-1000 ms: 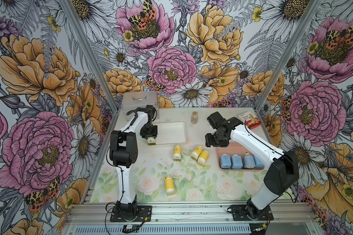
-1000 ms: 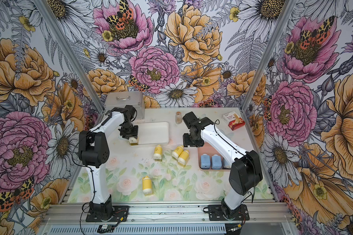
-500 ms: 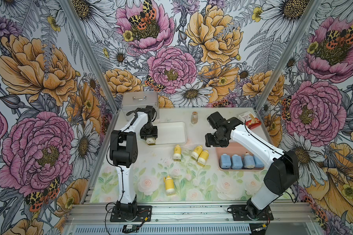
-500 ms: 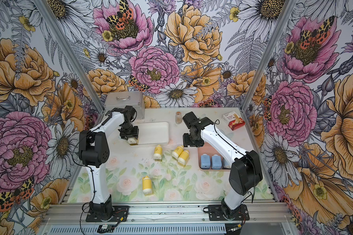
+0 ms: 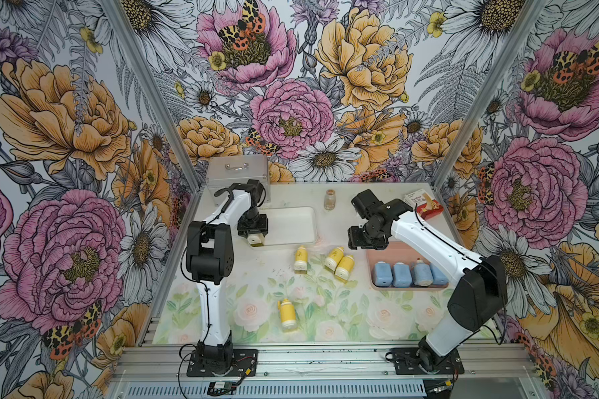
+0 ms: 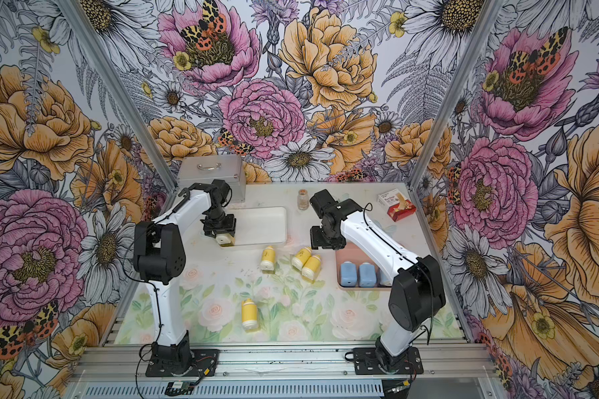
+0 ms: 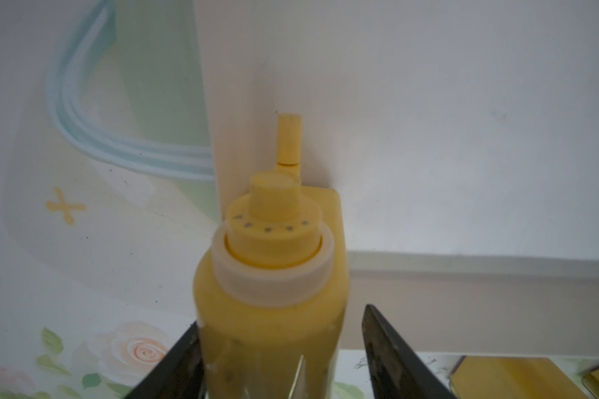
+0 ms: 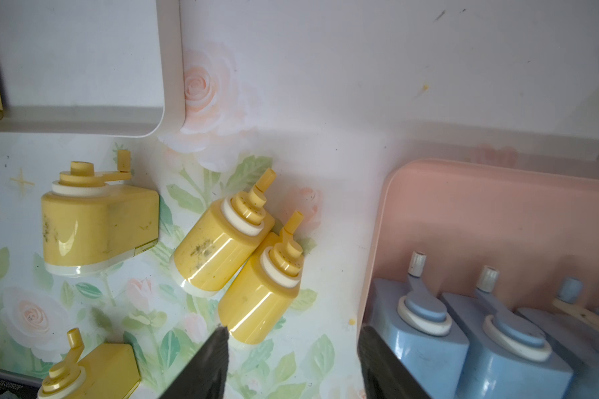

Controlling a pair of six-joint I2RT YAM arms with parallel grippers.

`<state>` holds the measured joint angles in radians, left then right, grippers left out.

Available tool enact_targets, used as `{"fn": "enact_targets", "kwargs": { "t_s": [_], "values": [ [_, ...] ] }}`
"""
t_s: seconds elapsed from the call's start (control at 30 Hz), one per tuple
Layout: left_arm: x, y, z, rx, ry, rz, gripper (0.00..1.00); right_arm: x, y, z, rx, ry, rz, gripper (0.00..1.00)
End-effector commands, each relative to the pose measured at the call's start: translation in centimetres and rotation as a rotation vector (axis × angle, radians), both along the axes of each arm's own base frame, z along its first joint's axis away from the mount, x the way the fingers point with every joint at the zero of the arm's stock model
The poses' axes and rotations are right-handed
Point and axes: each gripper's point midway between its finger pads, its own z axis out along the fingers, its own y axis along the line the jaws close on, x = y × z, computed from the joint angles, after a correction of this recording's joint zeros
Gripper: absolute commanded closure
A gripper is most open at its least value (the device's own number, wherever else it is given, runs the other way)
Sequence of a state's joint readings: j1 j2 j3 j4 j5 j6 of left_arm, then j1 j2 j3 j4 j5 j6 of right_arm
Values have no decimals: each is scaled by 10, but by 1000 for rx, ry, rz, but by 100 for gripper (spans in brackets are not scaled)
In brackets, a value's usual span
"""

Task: Place the pencil sharpeners by color into the storage box
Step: Place the pencil sharpener in the storage box.

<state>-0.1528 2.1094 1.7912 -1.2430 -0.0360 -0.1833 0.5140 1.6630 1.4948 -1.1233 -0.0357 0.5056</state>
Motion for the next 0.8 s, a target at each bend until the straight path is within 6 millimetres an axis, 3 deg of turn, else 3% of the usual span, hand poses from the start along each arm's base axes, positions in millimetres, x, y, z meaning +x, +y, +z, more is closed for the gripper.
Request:
{"fn": "enact_targets", "kwargs": {
  "t_s": [0.0,0.27,0.77],
  "values": [
    [5,4,18,4,-57,16,32,1,3,4,10,-23,0,38],
    [9,3,29,1,-91,19,30,1,4,5,11,-27,2,38],
    [7,0,30,9,-92,13,29,1,4,4,11,-25,7,38]
  ]
}}
